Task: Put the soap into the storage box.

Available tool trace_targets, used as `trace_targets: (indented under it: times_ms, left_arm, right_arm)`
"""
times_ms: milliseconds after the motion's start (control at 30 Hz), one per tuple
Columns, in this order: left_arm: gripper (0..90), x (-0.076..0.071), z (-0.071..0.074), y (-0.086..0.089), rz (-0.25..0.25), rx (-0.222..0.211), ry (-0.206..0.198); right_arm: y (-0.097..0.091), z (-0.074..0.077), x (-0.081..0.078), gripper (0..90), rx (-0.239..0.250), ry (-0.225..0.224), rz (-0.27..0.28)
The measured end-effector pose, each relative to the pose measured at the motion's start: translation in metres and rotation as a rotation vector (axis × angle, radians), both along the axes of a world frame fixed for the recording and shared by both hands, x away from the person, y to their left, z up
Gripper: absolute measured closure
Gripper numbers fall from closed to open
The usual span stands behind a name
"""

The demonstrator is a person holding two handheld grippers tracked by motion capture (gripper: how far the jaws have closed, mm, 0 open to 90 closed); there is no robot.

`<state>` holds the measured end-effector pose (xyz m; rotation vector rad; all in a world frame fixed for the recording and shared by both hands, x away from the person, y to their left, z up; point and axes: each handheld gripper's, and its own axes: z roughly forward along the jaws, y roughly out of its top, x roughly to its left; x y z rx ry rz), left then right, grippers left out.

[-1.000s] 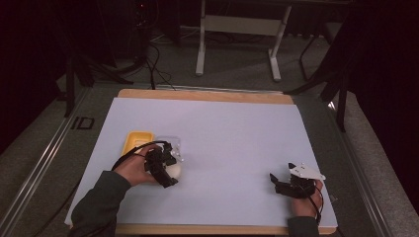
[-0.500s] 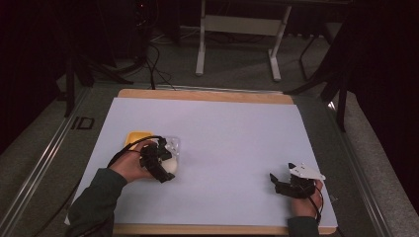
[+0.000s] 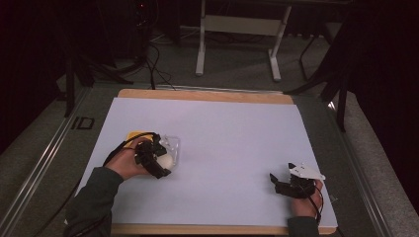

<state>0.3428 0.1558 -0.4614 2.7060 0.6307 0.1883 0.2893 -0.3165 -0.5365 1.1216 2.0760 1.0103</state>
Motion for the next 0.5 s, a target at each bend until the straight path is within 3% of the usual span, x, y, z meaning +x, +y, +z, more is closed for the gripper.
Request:
trace_targets:
  times_ms: [500]
  left_arm:
    - [25.2,0.004,0.010,0.014,0.040,-0.003,-0.029]
  right_arm:
    - [0.000,0.000,0.000,16.8,0.000,0.000,0.000]
